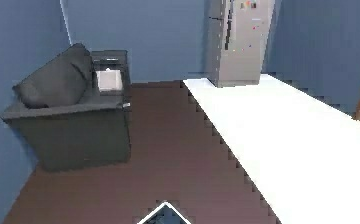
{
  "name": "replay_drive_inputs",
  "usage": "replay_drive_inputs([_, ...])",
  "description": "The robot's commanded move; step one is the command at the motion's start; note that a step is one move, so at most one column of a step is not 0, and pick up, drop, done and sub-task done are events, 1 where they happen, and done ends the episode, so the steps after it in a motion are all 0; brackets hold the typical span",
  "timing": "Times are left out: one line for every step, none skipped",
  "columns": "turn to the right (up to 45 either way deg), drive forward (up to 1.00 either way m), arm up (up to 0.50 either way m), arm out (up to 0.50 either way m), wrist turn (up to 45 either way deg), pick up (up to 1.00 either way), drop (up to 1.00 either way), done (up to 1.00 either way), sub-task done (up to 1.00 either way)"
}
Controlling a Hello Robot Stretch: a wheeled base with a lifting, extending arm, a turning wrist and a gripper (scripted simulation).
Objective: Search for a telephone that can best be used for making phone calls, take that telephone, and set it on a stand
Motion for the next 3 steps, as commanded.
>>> replay_drive_inputs([-45.0,0.00,0.00,0.00,0.0,0.00,0.00,0.00,0.00])
replay_drive_inputs([-45.0,0.00,0.00,0.00,0.0,0.00,0.00,0.00,0.00])
replay_drive_inputs([-12.0,0.00,0.00,0.00,0.0,0.00,0.00,0.00,0.00])
